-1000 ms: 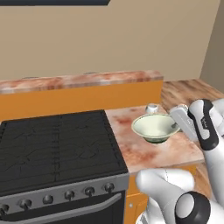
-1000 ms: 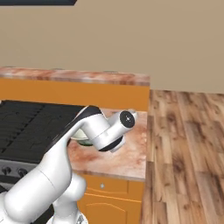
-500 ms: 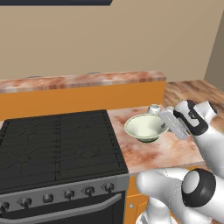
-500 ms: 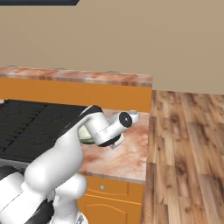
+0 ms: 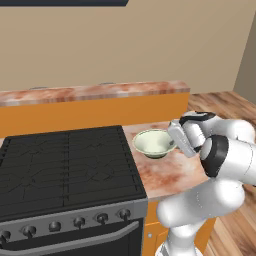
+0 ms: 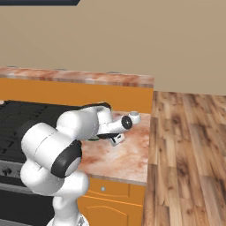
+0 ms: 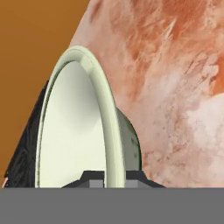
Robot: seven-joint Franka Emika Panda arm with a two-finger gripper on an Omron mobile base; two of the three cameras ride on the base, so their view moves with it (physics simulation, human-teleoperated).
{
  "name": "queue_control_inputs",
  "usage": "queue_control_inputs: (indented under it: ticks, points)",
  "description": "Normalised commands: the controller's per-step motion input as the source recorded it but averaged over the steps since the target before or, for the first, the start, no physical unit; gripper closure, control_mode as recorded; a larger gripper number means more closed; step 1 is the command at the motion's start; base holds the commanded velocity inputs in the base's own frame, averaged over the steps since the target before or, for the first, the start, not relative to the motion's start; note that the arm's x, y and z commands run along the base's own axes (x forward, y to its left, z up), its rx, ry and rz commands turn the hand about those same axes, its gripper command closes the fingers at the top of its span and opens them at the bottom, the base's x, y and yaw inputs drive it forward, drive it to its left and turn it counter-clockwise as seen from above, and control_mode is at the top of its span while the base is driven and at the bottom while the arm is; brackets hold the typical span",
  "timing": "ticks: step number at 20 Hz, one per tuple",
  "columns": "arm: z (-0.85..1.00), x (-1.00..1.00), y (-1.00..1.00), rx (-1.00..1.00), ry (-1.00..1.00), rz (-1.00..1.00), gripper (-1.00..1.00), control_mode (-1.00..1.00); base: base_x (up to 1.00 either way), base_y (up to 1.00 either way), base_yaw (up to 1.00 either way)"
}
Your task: Clear the mugs and bowl far away from the sink.
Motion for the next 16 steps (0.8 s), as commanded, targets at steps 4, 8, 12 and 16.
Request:
queue_control_inputs:
  ticks: [4, 8, 12, 16]
  points:
    - [-0.24, 0.78, 0.02, 0.09, 0.0, 0.0, 1.0, -1.0, 0.0, 0.0, 0.0]
    - [-0.08, 0.43, 0.08, 0.0, 0.0, -0.01, 1.0, -1.0, 0.0, 0.0, 0.0]
    - [-0.11, 0.2, 0.01, 0.0, 0.0, 0.0, 1.0, -1.0, 0.0, 0.0, 0.0]
    - [-0.03, 0.16, 0.12, 0.0, 0.02, 0.0, 1.0, -1.0, 0.0, 0.0, 0.0]
